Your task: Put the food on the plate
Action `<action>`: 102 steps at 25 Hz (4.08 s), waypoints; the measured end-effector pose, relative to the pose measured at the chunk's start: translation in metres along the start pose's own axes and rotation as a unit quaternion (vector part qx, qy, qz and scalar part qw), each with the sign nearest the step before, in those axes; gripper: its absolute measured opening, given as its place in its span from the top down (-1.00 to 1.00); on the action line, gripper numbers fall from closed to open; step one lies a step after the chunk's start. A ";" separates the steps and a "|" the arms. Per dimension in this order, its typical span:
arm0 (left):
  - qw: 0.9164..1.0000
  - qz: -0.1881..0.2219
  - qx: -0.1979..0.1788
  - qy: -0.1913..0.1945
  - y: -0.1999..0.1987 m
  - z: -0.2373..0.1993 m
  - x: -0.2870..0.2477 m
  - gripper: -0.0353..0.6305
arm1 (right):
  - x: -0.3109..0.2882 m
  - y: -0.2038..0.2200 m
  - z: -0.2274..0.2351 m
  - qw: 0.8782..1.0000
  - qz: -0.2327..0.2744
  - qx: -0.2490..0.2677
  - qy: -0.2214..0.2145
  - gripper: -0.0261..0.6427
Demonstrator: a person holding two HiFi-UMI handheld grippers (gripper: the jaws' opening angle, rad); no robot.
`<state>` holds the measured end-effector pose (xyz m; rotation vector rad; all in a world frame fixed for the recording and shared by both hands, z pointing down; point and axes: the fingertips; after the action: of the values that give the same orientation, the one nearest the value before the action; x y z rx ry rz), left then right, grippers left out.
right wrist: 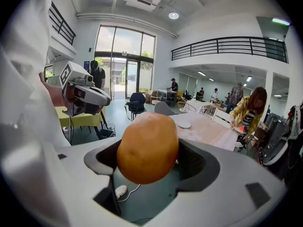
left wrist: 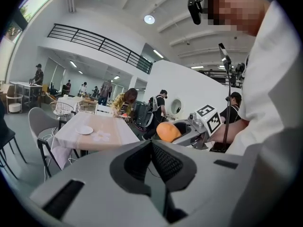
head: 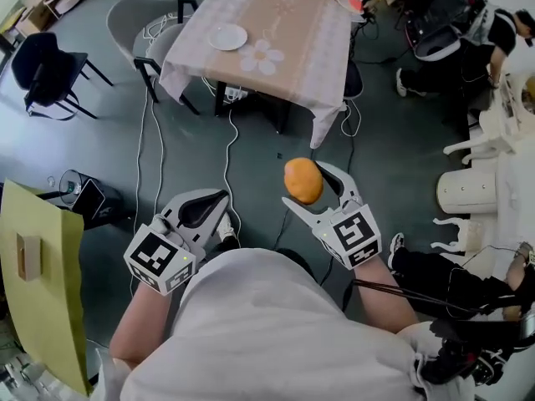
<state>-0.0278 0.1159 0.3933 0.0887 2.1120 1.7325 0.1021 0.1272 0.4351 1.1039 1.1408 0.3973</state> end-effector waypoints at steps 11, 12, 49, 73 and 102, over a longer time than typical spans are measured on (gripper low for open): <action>1.000 0.005 0.013 -0.009 -0.002 -0.114 0.030 0.87 | -0.120 -0.049 0.020 1.000 -0.031 0.002 -0.003 -0.20; 1.000 0.006 0.016 -0.014 -0.003 -0.123 0.030 0.87 | -0.131 -0.052 0.027 0.999 -0.034 0.005 -0.004 -0.20; 0.948 -0.030 0.097 -0.301 -0.079 -0.363 -0.095 0.87 | -0.576 -0.066 0.315 0.977 -0.147 0.073 -0.138 -0.20; 0.951 -0.033 0.115 -0.285 -0.084 -0.399 -0.116 0.87 | -0.600 -0.053 0.313 0.974 -0.147 0.084 -0.149 -0.21; 0.977 0.019 0.066 -0.204 -0.062 -0.313 -0.013 0.87 | -0.447 -0.047 0.262 0.991 -0.125 0.039 -0.016 -0.13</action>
<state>-0.1115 -0.1917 0.3833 0.4841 1.9216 1.4426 0.1309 -0.3551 0.6274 1.0158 1.2573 0.1413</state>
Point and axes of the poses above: the fingertips, and each gripper's own axes: x backward along the fingers, z to its right, y out of its underside, and after that the axes turned 6 degrees about -x, right-handed
